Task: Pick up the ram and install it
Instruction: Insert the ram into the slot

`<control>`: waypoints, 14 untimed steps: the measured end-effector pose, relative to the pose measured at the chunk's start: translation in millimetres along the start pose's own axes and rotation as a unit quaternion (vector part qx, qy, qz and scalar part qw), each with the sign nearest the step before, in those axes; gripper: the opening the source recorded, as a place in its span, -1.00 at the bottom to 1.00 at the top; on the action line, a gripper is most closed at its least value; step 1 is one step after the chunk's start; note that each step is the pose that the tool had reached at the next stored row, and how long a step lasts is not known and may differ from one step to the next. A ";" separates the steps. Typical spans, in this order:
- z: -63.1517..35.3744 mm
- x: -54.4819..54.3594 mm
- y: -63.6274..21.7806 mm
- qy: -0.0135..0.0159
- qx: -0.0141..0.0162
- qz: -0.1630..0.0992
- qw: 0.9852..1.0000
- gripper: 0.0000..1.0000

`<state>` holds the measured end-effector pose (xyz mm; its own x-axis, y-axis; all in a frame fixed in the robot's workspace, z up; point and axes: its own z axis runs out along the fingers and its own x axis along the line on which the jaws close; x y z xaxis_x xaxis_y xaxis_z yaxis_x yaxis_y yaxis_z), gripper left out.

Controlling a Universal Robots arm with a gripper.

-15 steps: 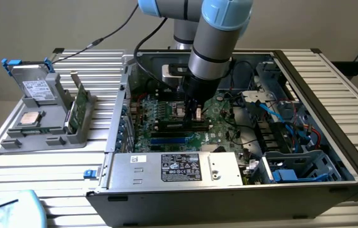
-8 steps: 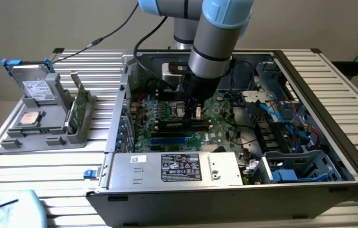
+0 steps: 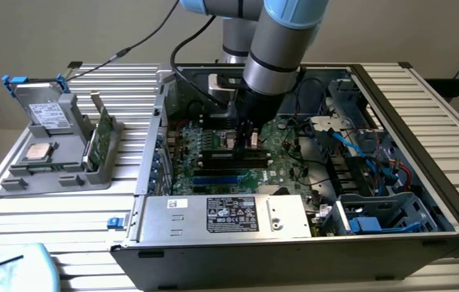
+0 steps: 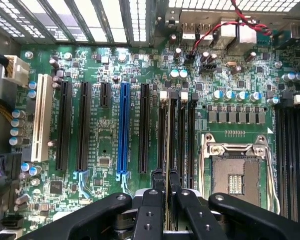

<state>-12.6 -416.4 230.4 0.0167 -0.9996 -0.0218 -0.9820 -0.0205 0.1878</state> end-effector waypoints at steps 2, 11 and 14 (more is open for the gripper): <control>0.1 0.0 -0.6 0.000 -0.001 0.000 1.000 -0.70; 4.7 0.1 -3.9 0.000 -0.003 0.000 1.000 -0.70; 7.1 0.2 -4.5 0.000 -0.005 0.000 1.000 -0.70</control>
<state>-9.5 -416.4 222.5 0.0165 -0.9996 -0.0222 -0.9802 -0.0205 0.1972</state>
